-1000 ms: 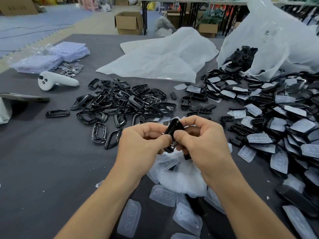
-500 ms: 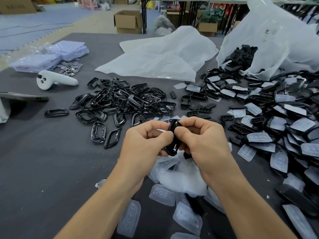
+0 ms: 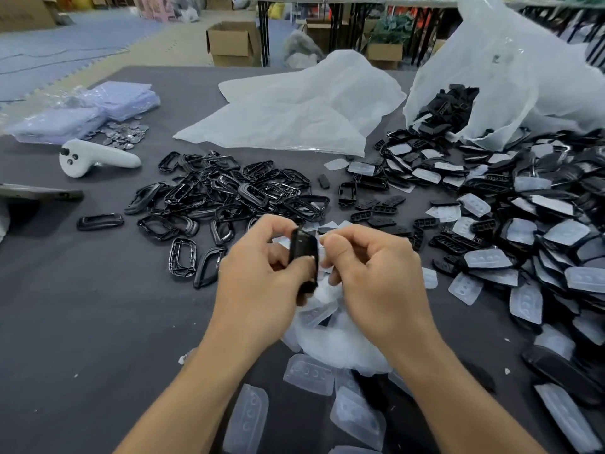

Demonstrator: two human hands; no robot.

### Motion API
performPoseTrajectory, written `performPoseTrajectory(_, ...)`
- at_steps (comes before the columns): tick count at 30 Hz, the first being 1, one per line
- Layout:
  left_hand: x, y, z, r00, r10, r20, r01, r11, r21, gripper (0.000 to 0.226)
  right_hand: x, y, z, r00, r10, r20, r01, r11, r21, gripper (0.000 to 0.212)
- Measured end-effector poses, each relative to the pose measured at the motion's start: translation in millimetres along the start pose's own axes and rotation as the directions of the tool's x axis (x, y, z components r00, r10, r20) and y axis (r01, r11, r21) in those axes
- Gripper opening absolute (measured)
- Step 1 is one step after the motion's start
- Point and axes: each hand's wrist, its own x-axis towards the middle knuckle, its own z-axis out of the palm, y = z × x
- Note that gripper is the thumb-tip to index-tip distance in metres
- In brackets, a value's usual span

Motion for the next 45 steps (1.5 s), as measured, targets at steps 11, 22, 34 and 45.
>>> performPoseTrajectory(11, 10, -9, -6, 0.981, -0.147, -0.126, 0.126, 0.979, -0.162, 0.048, -7, -5, 9, 0.955, -0.108, 0.278, 0.248, 0.806, -0.538, 0.017)
performPoseTrajectory(22, 10, -7, -3, 0.981, -0.158, -0.111, 0.137, 0.975, -0.173, 0.047, -4, -8, -16, 0.966, 0.019, 0.258, 0.136, 0.812, -0.568, 0.025)
performPoseTrajectory(34, 9, -5, -1, 0.985, -0.146, -0.096, 0.124, 0.972, -0.2, 0.043, 3, 3, -13, 0.999, -0.023, 0.03, 0.029, 0.975, -0.222, 0.041)
performPoseTrajectory(45, 5, 1, -4, 0.996, -0.088, -0.025, 0.074, 0.933, -0.352, 0.041, 13, 1, -18, 0.86, 0.243, 0.449, -0.505, 0.528, 0.683, 0.061)
